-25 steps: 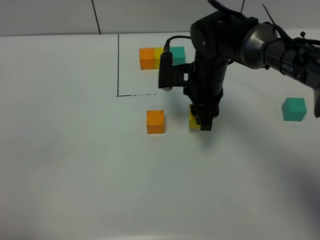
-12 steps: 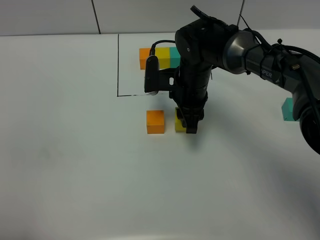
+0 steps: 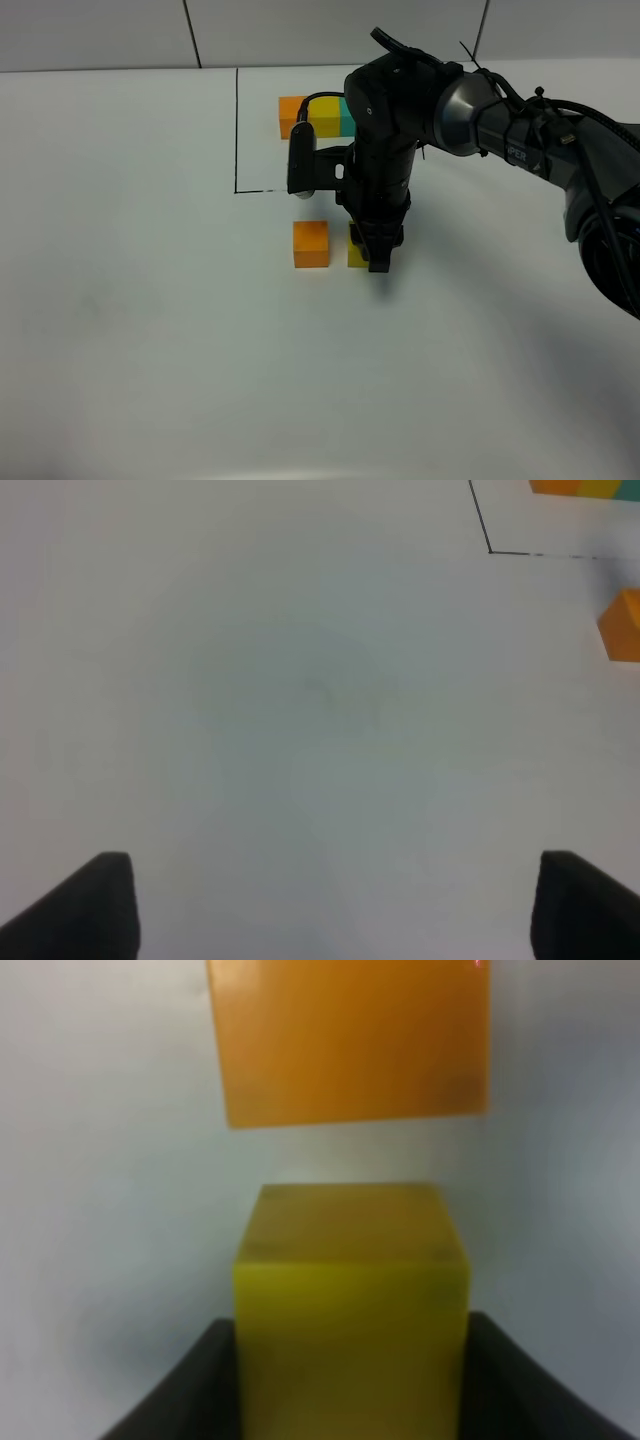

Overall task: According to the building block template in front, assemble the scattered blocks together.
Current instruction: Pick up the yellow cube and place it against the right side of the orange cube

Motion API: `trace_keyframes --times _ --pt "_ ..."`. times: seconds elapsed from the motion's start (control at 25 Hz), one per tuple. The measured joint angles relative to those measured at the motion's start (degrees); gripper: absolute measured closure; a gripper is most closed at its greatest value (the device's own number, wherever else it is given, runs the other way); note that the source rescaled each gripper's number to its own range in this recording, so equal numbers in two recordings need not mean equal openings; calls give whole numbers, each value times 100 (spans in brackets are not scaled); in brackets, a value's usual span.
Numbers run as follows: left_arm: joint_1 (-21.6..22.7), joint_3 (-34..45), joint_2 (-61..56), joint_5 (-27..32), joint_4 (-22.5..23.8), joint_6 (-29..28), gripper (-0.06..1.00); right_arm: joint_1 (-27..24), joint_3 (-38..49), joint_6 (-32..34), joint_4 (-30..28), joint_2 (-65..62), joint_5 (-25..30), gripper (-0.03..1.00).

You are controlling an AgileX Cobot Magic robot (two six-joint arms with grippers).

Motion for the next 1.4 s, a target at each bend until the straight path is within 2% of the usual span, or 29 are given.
trace_keyframes --times 0.76,0.92,1.4 --pt "0 0 0 0 0 0 -5 107 -174 5 126 108 -77 95" --pt "0 0 0 0 0 0 -5 107 -174 5 303 112 -86 95" --pt "0 0 0 0 0 0 -5 134 -174 -1 258 112 -93 95"
